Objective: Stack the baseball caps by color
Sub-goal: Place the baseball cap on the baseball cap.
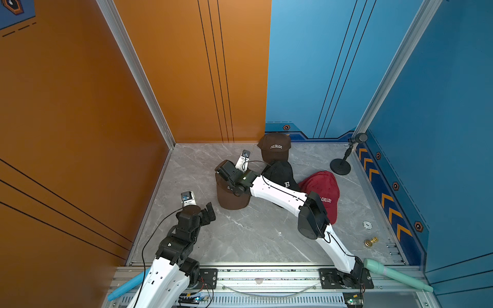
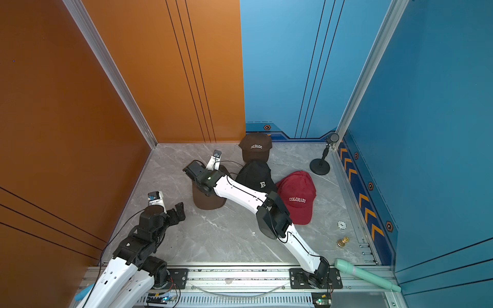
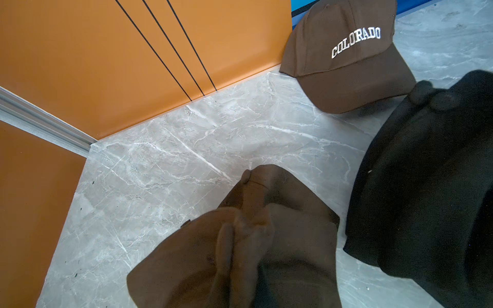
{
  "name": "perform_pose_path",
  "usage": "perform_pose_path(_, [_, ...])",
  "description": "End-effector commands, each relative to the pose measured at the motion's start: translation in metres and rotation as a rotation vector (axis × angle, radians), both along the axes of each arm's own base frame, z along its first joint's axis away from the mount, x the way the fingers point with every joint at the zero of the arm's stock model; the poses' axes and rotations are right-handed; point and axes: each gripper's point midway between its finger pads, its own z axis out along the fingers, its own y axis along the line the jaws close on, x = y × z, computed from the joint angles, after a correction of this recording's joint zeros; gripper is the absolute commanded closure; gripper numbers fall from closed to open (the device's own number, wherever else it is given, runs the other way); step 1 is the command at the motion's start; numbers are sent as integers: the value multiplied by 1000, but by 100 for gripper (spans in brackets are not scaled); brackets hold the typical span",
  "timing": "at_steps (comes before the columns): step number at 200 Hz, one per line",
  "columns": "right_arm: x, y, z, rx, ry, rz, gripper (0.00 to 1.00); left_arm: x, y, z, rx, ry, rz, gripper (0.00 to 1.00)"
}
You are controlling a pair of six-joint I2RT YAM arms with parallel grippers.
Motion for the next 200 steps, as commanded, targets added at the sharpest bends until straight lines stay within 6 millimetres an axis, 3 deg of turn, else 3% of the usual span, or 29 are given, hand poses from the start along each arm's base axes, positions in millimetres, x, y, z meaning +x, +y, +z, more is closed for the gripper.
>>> perform_pose_path(1, [11, -11, 1, -12, -3, -43, 100, 3, -5, -3, -15, 6, -22, 2])
perform_pose_path(65, [28, -17, -17, -13, 26, -61, 100, 12, -19, -12, 17, 72, -89, 2])
perform_pose_path(112, [36, -17, -27, -28, 35, -68, 95, 22, -32, -22, 16, 137, -146, 2])
perform_pose_path(121, [37, -18, -30, -29, 37, -70, 89, 22, -33, -23, 18, 143, -149, 2])
perform_pose_path(140, [40, -20, -33, -32, 42, -72, 58, 23, -35, -24, 16, 141, -156, 2])
perform_pose_path(149, [43, -21, -35, -35, 45, -70, 49, 23, -35, -24, 16, 139, -157, 2])
perform_pose_path(200, [52, -19, -17, -46, 26, -12, 31, 24, -39, -25, 13, 145, -179, 2])
